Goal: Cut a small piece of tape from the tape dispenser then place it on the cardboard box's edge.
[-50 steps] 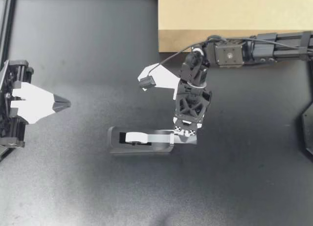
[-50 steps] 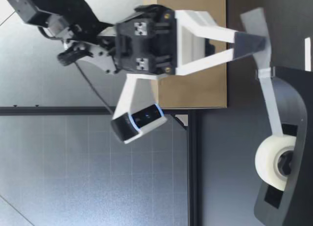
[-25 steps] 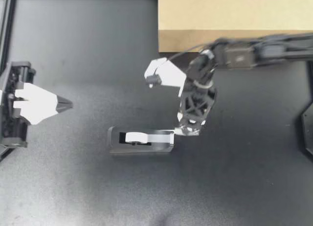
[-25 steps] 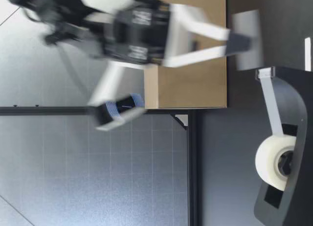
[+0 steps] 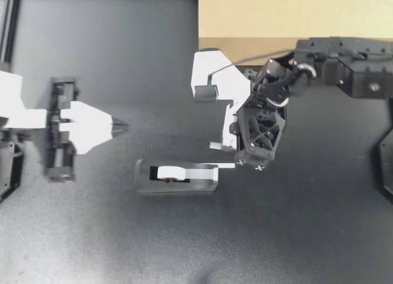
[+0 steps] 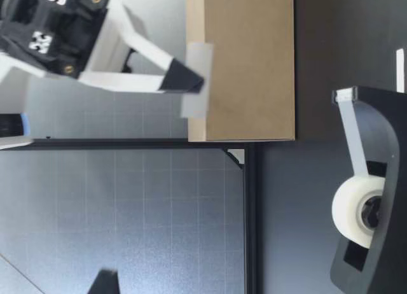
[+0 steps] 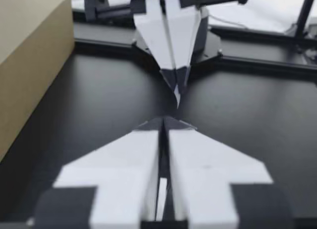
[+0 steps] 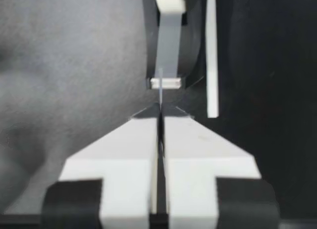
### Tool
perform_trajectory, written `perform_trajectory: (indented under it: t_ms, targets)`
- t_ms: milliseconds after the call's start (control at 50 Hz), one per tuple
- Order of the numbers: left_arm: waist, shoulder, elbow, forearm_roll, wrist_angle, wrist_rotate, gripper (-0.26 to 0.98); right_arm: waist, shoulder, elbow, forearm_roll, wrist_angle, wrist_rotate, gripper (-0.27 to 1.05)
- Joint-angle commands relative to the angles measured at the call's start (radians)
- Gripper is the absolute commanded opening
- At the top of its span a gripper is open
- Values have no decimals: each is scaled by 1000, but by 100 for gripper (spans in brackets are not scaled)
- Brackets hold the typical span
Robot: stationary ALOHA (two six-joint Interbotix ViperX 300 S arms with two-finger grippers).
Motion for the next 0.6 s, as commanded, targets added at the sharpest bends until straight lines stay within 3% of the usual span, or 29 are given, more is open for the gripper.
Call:
perform_trajectory:
  t_ms: [0, 260, 580]
  targets:
    - [3, 34, -49, 0, -15, -3, 9, 17, -38, -54, -49, -6, 12, -9]
    - [3, 133, -123, 0, -44, -11, 44, 31, -28, -140, -126, -51, 18, -9]
    - [3, 219, -141, -2, -192, -12, 45, 31, 17, -199, -132, -55, 14, -9]
